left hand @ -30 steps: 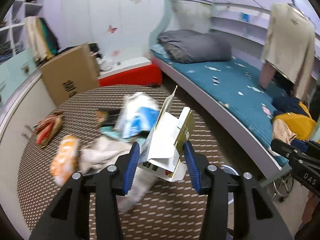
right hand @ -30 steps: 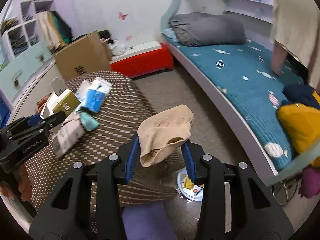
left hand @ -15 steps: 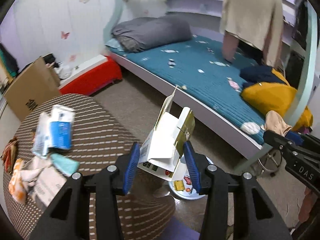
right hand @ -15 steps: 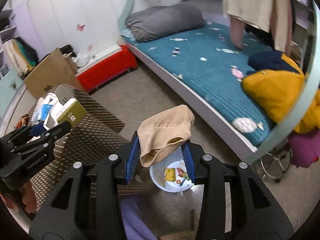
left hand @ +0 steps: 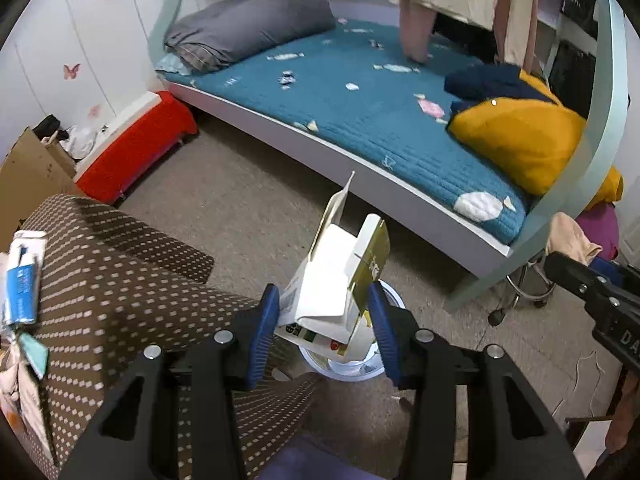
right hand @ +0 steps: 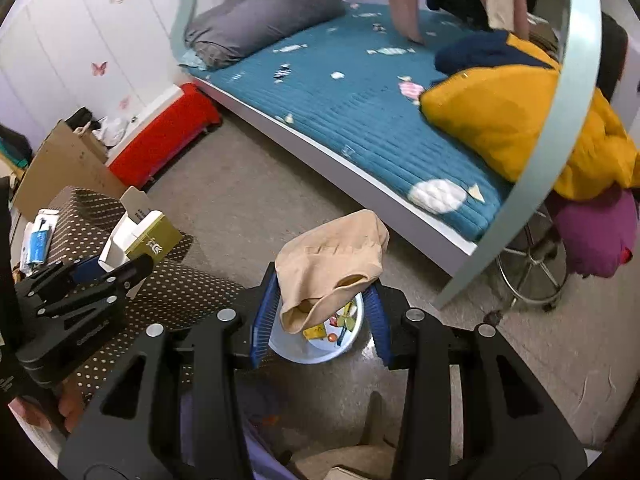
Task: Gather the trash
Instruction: 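Open both grippers to drop the carton and cloth into the bucket, then move both open grippers back over the table, then grasp the orange-printed plastic bag with the left gripper while the right grasps the newspaper, then lift the plastic bag and newspaper with both grippers toward the bucket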
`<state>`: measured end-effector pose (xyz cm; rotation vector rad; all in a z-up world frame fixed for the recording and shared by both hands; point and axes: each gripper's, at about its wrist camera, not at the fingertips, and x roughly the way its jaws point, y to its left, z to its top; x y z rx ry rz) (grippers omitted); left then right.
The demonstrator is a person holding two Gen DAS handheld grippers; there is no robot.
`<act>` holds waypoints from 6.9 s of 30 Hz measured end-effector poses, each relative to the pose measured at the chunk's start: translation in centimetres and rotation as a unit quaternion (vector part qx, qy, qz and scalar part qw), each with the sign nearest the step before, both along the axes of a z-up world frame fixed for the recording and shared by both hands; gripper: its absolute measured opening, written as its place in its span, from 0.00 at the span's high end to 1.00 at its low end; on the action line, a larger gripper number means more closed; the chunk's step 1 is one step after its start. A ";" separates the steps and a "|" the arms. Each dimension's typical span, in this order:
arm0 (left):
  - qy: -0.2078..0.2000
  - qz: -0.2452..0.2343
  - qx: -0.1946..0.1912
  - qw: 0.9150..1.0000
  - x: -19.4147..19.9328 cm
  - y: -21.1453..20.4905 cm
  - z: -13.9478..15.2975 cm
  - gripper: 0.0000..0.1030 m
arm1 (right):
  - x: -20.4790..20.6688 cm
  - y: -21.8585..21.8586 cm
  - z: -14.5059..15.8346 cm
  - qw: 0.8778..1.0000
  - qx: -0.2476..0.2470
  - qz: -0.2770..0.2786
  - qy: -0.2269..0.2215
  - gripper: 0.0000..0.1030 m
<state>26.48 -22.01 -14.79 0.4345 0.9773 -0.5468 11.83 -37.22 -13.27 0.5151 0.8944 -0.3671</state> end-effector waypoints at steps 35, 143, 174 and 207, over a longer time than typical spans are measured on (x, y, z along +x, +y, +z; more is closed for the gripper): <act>-0.003 0.074 -0.010 0.997 2.0 5.0 0.3 0.16 | 6.7 4.4 -2.1 0.996 -0.002 0.074 0.040 0.34; -0.039 0.442 -0.107 0.890 -2.8 50.4 4.7 0.65 | 17.0 49.3 4.9 0.826 -0.130 0.546 -0.041 0.51; -0.102 0.293 -0.115 0.944 -4.0 36.0 11.5 0.65 | 10.1 35.4 13.5 0.877 -0.118 0.448 -0.126 0.51; -0.002 0.040 -0.082 0.996 -1.4 8.3 4.4 0.65 | 6.5 10.0 5.3 0.974 -0.075 0.212 -0.021 0.51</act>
